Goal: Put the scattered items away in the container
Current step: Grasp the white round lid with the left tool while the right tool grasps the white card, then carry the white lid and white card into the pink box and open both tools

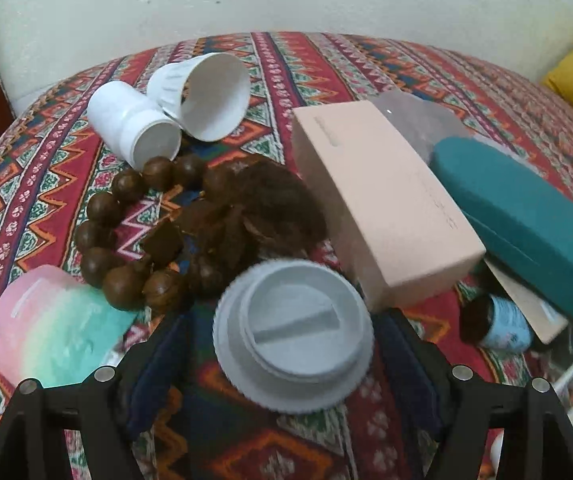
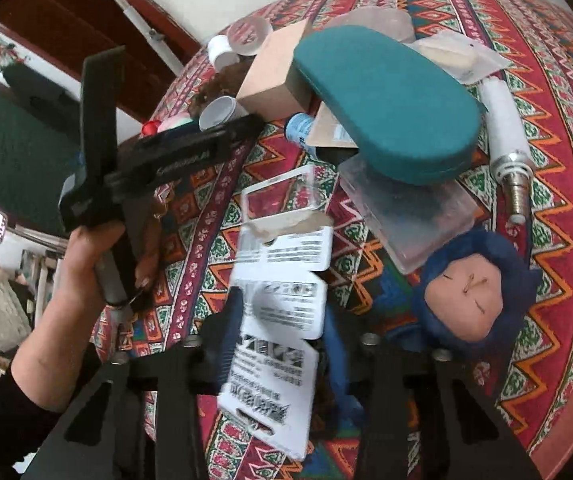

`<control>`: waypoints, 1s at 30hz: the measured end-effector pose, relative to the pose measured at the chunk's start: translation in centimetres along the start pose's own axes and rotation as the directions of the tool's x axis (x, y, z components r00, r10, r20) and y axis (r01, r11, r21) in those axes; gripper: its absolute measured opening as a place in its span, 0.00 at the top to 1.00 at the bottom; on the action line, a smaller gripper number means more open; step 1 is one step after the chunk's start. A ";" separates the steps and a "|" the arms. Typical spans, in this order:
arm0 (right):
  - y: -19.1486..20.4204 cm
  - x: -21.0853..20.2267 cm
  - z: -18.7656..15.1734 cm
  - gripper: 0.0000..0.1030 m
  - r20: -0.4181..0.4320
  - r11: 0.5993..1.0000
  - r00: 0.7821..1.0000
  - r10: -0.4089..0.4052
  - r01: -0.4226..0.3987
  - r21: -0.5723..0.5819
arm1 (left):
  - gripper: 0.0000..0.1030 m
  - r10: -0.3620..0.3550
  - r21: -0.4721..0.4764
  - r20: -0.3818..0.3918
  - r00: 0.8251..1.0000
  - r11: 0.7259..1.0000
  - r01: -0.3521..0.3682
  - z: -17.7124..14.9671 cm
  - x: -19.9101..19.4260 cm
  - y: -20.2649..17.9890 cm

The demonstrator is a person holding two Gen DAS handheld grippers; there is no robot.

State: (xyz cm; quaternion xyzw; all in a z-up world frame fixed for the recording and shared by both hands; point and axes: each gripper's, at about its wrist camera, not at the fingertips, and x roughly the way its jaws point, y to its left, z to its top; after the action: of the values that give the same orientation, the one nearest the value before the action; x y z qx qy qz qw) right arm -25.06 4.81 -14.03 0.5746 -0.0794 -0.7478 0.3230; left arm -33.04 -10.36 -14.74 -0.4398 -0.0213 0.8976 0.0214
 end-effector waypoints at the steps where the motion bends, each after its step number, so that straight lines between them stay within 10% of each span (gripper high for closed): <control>1: 0.0 -0.2 0.0 0.79 0.006 1.000 1.000 0.011 -0.011 0.001 | 0.21 0.004 -0.007 0.006 1.000 1.000 -0.004 0.1 0.2 0.1; 4: 0.3 -0.8 -0.1 0.81 0.023 1.000 1.000 0.019 -0.019 -0.014 | 0.38 -0.006 -0.012 0.028 1.000 1.000 0.006 0.1 -0.3 0.2; 30: 7.4 -7.5 0.1 0.86 0.270 0.987 0.954 0.130 -0.097 -0.130 | 0.37 -0.019 -0.100 0.275 0.961 0.994 0.048 -0.7 -18.9 3.6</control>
State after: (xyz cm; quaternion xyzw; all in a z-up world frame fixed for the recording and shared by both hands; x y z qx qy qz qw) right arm -21.34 3.33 -4.34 0.4390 -0.1133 -0.8044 0.3839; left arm -21.01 -15.05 -0.47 -0.3115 -0.0791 0.9469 0.0103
